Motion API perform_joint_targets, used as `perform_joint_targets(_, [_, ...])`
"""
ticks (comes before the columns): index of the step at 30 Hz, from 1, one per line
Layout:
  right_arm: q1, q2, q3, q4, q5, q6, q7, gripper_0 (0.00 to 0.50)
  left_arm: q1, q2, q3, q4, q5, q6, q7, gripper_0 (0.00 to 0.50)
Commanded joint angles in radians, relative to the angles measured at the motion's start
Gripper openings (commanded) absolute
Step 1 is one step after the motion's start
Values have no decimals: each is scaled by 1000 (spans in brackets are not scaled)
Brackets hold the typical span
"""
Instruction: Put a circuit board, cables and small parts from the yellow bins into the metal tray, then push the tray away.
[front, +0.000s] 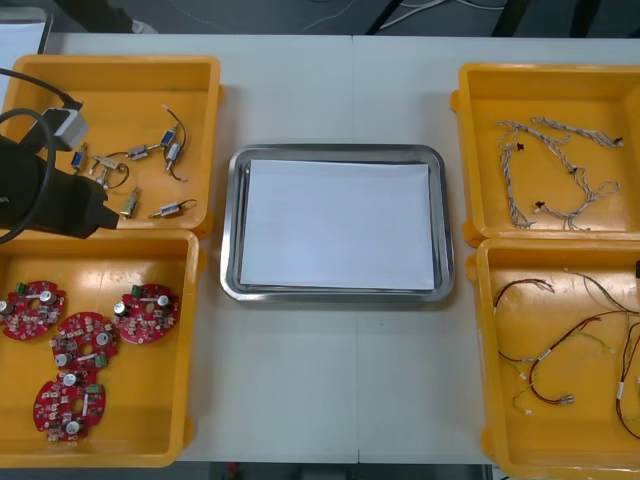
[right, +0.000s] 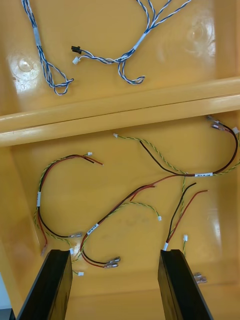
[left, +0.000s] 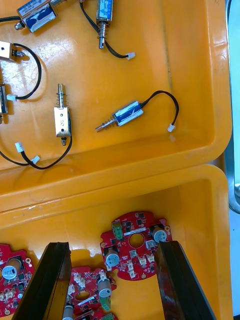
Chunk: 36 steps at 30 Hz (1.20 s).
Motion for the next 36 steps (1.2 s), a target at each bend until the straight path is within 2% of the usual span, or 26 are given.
perform_joint_targets(1, [4, -36, -27, -23, -4, 3, 13, 500, 15, -13, 9, -33, -9, 6, -102, 500])
perform_joint_targets(36, [4, -36, -27, -23, -4, 3, 13, 500, 15, -13, 9, -33, -9, 6, -102, 500])
